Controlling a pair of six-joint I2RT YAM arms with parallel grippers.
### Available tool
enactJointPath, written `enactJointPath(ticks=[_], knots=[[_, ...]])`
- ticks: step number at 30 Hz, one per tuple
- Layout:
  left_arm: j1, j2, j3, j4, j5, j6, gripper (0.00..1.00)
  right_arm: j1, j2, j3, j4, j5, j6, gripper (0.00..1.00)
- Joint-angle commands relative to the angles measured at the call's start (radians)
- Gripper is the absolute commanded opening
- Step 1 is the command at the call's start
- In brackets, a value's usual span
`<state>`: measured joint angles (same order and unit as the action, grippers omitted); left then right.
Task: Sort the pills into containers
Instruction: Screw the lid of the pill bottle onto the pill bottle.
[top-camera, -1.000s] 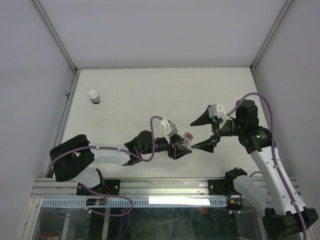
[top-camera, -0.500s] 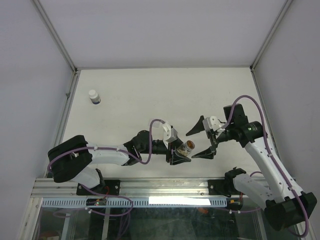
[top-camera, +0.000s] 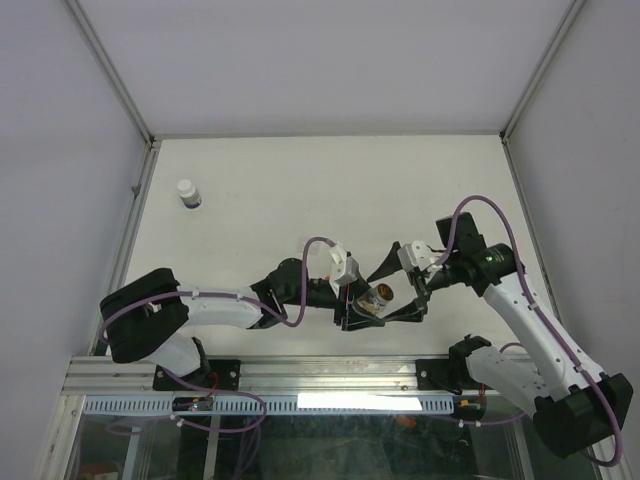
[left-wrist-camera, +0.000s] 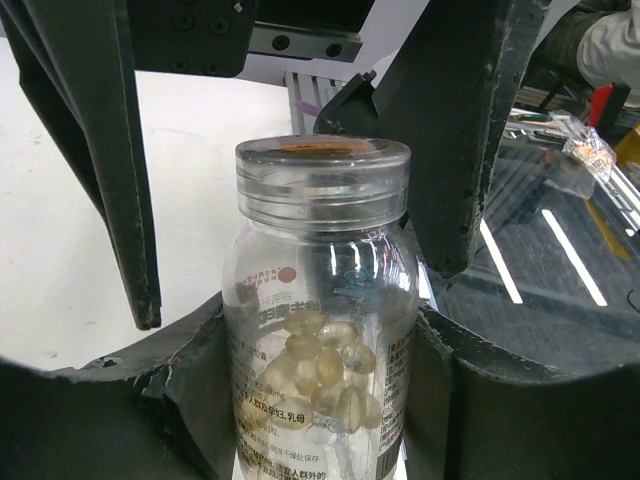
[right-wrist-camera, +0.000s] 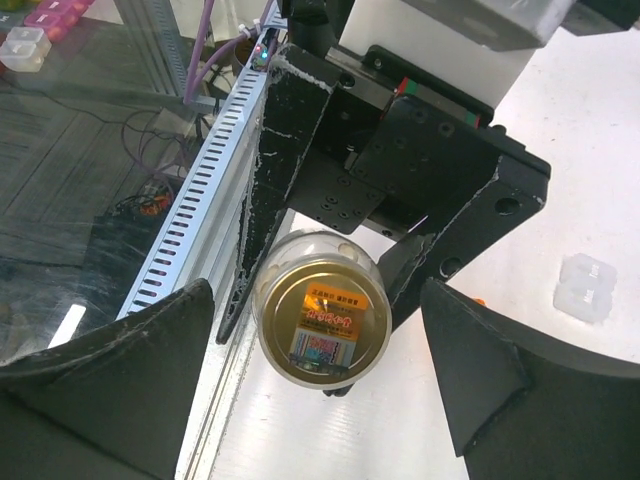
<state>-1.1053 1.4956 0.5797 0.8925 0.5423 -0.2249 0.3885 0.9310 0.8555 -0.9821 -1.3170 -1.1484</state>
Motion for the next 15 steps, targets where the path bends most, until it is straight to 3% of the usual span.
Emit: enactJointPath(ticks=[1,7,12,15], knots=[[-0.001,0.011,0.045,0.081,0.045,-0.006,0.0,0.013,-0.004,-0.013,0.03,-0.004,-0.053,0.86],[-0.002,0.024,0.052,0.106,0.07,-0.029,0.0,0.017,-0.008,-0.024,0.037,0.006,-0.055,0.81],[-0.002,0.028,0.053,0.123,0.073,-0.042,0.0,0.018,-0.003,-0.021,0.045,-0.001,-0.033,0.55],[-0.002,0.026,0.045,0.14,0.07,-0.054,0.12,0.018,-0.004,-0.02,0.054,-0.015,-0.006,0.42]])
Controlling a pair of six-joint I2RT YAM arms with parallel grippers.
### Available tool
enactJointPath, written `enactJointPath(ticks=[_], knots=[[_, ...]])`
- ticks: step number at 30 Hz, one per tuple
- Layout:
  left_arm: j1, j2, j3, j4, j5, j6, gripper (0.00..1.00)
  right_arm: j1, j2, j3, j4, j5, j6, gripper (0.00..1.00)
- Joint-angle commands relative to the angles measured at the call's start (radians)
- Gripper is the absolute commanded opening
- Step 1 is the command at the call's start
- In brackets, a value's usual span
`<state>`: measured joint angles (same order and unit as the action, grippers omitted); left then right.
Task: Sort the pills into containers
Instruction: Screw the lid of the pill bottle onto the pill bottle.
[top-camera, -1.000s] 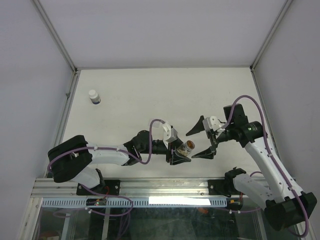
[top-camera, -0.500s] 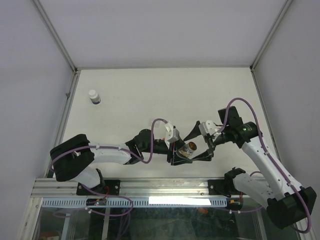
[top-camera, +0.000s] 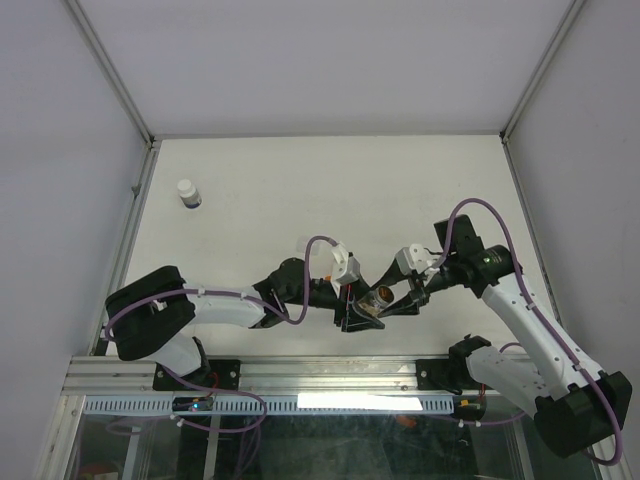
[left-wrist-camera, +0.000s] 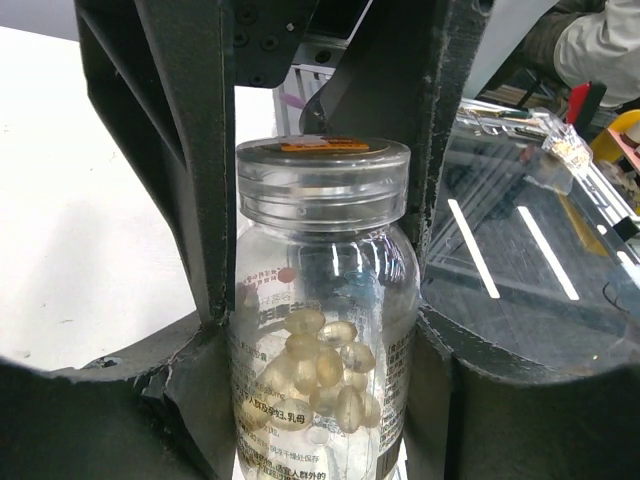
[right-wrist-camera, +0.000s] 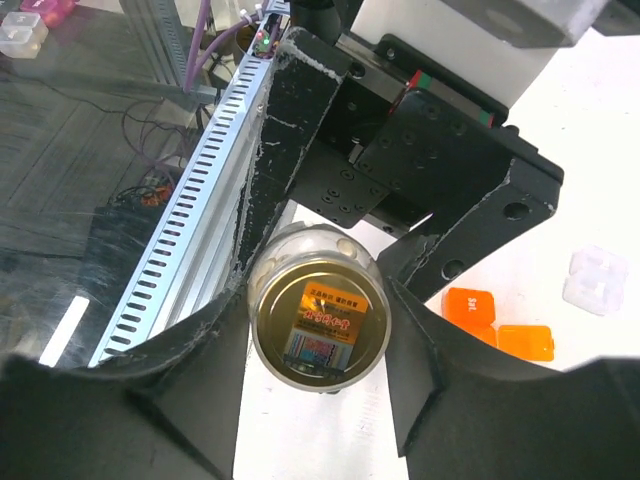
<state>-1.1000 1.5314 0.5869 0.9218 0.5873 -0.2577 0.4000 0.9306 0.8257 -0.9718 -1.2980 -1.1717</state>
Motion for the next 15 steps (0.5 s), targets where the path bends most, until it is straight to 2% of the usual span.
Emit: enactJointPath(ticks=[1,3,4,7,11,12,15], knots=[[-0.008,-0.011,0.034,0.117,0.023,-0.027,0.17,0.005,-0.006,0.011,0.046,-0.037,0.027,0.4],[-0.008,-0.018,0.025,0.126,0.009,-0.037,0.29,0.003,-0.011,0.011,0.06,-0.044,0.06,0.38],[-0.008,-0.023,0.018,0.126,-0.001,-0.04,0.39,0.0,-0.014,0.011,0.07,-0.048,0.077,0.36],[-0.007,-0.041,-0.005,0.126,-0.017,-0.038,0.62,-0.025,-0.022,0.013,0.094,-0.075,0.138,0.31],[-0.008,-0.056,-0.031,0.148,-0.007,-0.036,0.92,-0.078,-0.019,0.014,0.11,-0.116,0.198,0.3],[-0.007,-0.061,-0.039,0.149,-0.014,-0.036,0.98,-0.09,-0.016,0.014,0.109,-0.117,0.21,0.3],[-0.008,-0.089,-0.07,0.145,-0.062,-0.031,0.99,-0.114,-0.013,0.028,0.098,-0.098,0.236,0.29]])
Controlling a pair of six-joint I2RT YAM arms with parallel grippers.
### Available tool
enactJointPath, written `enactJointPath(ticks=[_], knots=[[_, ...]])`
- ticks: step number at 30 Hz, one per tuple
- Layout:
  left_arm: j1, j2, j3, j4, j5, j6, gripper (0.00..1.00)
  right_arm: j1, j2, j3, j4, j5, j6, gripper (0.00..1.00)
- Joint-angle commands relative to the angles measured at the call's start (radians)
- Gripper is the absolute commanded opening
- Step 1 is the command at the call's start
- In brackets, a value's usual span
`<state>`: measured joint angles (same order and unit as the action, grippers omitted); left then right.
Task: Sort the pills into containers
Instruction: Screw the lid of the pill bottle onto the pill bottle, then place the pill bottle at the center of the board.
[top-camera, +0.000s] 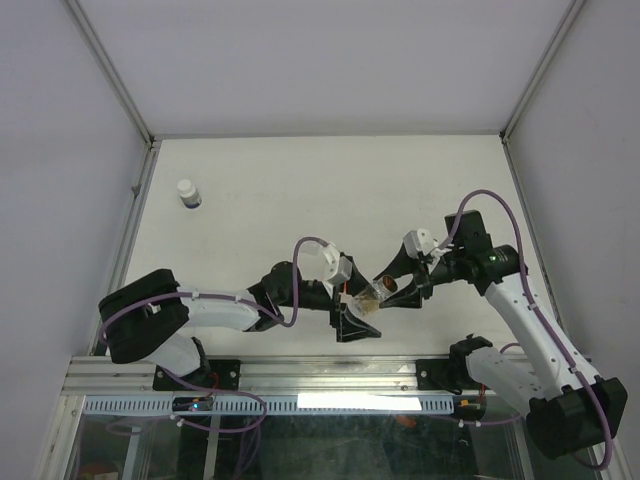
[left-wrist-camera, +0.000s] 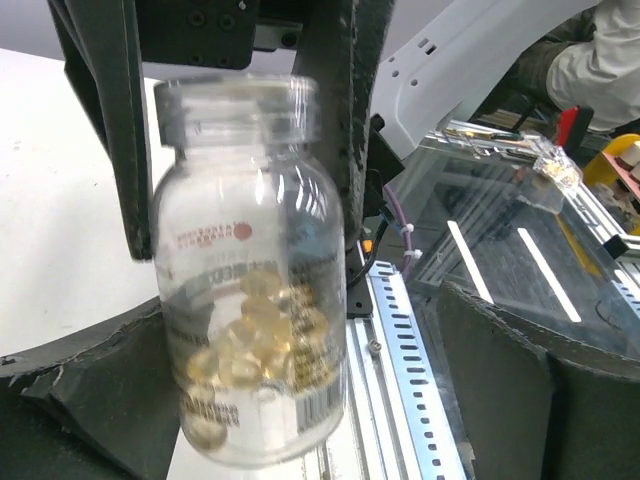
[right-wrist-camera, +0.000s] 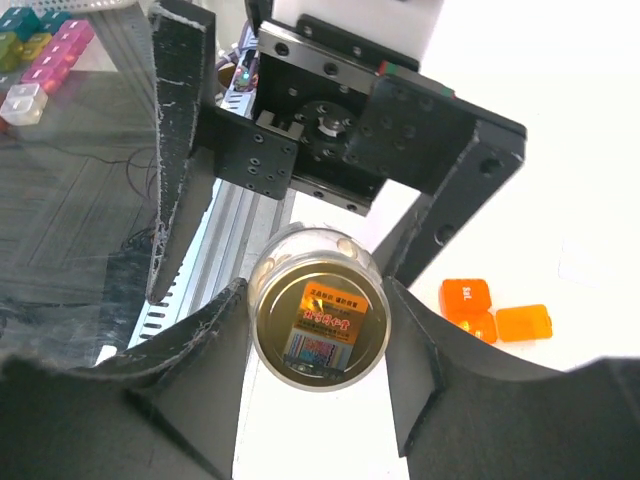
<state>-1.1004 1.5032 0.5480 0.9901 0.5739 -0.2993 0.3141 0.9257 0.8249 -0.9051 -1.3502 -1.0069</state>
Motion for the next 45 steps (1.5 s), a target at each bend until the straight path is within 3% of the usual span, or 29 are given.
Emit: enactJointPath(ticks=[1,9,13,20,26,36,45], knots=[[-0.007,-0.066,-0.042,0.07,-0.082,0.011,0.99,-0.036,-0.01,0.037,0.022,-0.035,0.079,0.29],[0.002,-0.372,-0.168,-0.148,-0.447,0.031,0.99,-0.149,-0.023,0.091,0.07,0.088,0.248,0.29],[0.013,-0.523,-0.173,-0.336,-0.554,0.042,0.99,-0.187,-0.006,0.102,0.237,0.309,0.442,0.31],[0.04,-0.663,-0.168,-0.558,-0.722,0.062,0.99,-0.281,0.125,0.184,0.392,0.722,0.544,0.32],[0.064,-0.667,-0.178,-0.571,-0.755,0.034,0.99,-0.384,0.372,0.32,0.461,0.869,0.594,0.32],[0.066,-0.665,-0.186,-0.579,-0.749,0.02,0.99,-0.401,0.748,0.57,0.492,1.046,0.644,0.32],[0.066,-0.695,-0.21,-0.589,-0.718,0.008,0.99,-0.431,0.978,0.747,0.395,1.126,0.654,0.38]])
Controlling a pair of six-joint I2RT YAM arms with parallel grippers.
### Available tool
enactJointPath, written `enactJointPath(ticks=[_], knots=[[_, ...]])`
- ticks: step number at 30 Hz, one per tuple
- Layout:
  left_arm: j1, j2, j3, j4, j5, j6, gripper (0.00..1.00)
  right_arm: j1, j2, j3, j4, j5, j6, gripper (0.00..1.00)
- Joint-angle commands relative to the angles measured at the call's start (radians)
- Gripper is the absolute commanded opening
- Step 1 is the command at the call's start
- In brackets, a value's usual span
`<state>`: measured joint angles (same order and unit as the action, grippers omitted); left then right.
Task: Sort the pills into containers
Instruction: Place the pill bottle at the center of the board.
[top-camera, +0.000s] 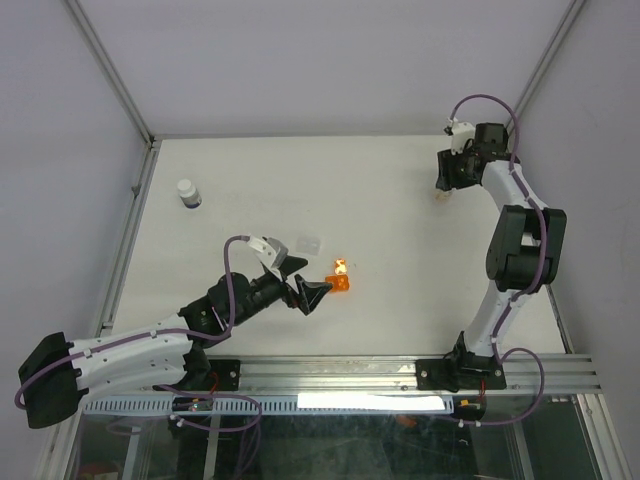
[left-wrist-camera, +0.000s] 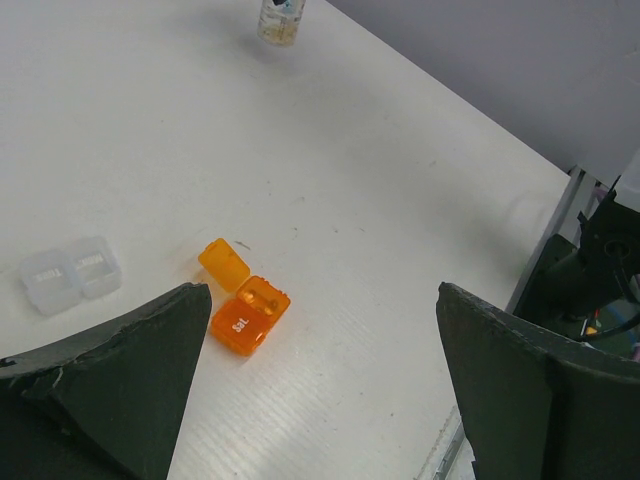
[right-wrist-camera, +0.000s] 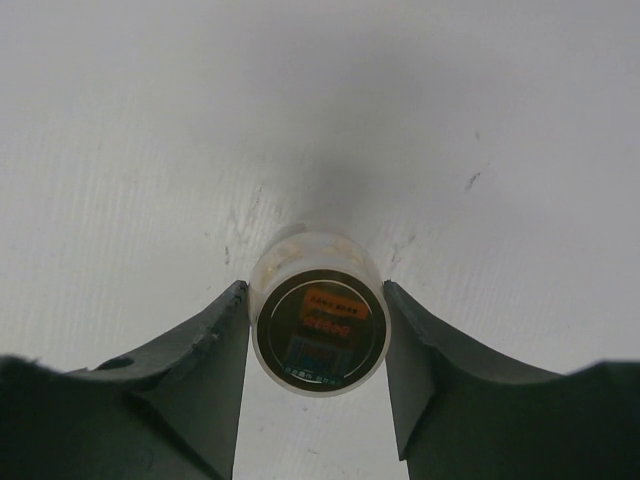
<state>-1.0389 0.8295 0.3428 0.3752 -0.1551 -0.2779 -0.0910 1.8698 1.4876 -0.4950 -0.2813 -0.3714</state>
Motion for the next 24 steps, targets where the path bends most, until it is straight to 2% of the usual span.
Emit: enactJointPath(ticks=[1,6,10,12,16,21,24], knots=[[0.005,-0.021,-0.005,0.025,0.012,-0.017,0.99,-0.032,0.046,0.091,-0.018,0.059,0.019,0.39],[0.005,-0.005,0.005,0.021,0.026,-0.02,0.99,-0.05,0.076,0.11,-0.039,0.036,0.019,0.59],[0.005,0.01,0.022,0.012,0.049,-0.011,0.99,-0.053,0.061,0.113,-0.054,-0.007,0.023,0.71],[0.005,0.015,0.021,0.016,0.068,-0.008,0.99,-0.054,0.034,0.101,-0.056,-0.024,0.024,0.75],[0.006,0.012,0.017,0.029,0.096,-0.009,0.99,-0.056,-0.074,0.047,-0.03,-0.042,0.006,0.94],[0.005,0.026,0.008,0.076,0.164,0.01,0.99,-0.059,-0.248,-0.045,-0.022,-0.175,-0.012,0.97],[0.006,0.034,0.017,0.089,0.205,0.027,0.98,-0.057,-0.357,-0.119,-0.031,-0.392,-0.034,0.97]])
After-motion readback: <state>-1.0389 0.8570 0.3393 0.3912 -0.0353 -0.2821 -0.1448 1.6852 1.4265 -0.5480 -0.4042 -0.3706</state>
